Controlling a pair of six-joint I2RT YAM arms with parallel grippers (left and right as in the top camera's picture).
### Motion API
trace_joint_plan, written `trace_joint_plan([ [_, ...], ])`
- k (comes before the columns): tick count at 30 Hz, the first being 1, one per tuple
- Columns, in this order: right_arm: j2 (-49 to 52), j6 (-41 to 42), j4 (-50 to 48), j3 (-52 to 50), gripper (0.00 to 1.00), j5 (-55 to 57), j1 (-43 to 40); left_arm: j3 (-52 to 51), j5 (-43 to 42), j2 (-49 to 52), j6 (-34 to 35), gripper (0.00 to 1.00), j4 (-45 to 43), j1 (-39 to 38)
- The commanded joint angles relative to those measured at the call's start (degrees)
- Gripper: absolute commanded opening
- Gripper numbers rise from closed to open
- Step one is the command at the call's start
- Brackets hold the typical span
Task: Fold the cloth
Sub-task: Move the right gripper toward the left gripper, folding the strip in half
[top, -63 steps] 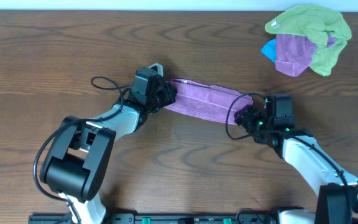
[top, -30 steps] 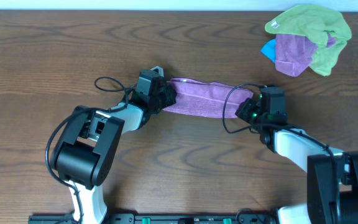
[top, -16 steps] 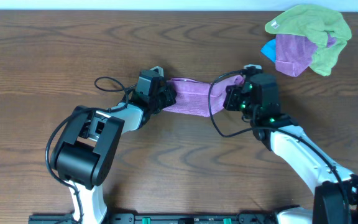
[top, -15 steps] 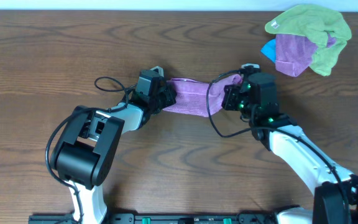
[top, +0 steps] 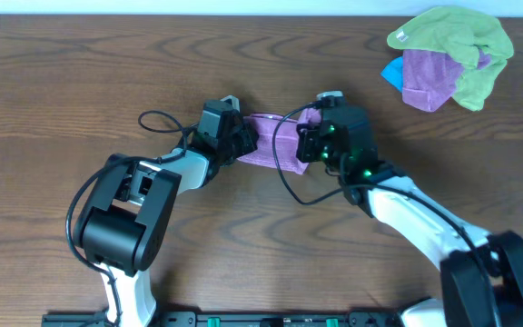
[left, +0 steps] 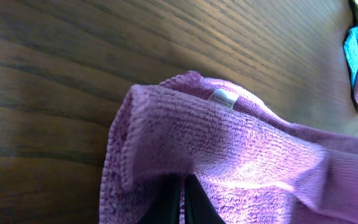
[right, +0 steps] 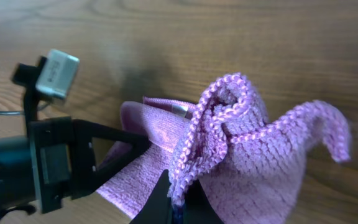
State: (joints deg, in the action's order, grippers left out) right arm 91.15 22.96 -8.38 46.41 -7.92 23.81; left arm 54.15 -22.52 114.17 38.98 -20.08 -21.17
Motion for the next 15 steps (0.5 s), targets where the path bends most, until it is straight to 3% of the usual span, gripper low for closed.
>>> trace_joint_plan([
  [1,2.51,-0.74,0.07,2.84,0.01,0.17,1.57,1.25,-1.73,0.59,-0.44,0.06,0.13,0.83],
  [15,8.61,-0.76,0.44,9.03,0.01,-0.04,4.87,1.25,-2.62,-3.91,-2.45,0.06,1.57,2.99],
])
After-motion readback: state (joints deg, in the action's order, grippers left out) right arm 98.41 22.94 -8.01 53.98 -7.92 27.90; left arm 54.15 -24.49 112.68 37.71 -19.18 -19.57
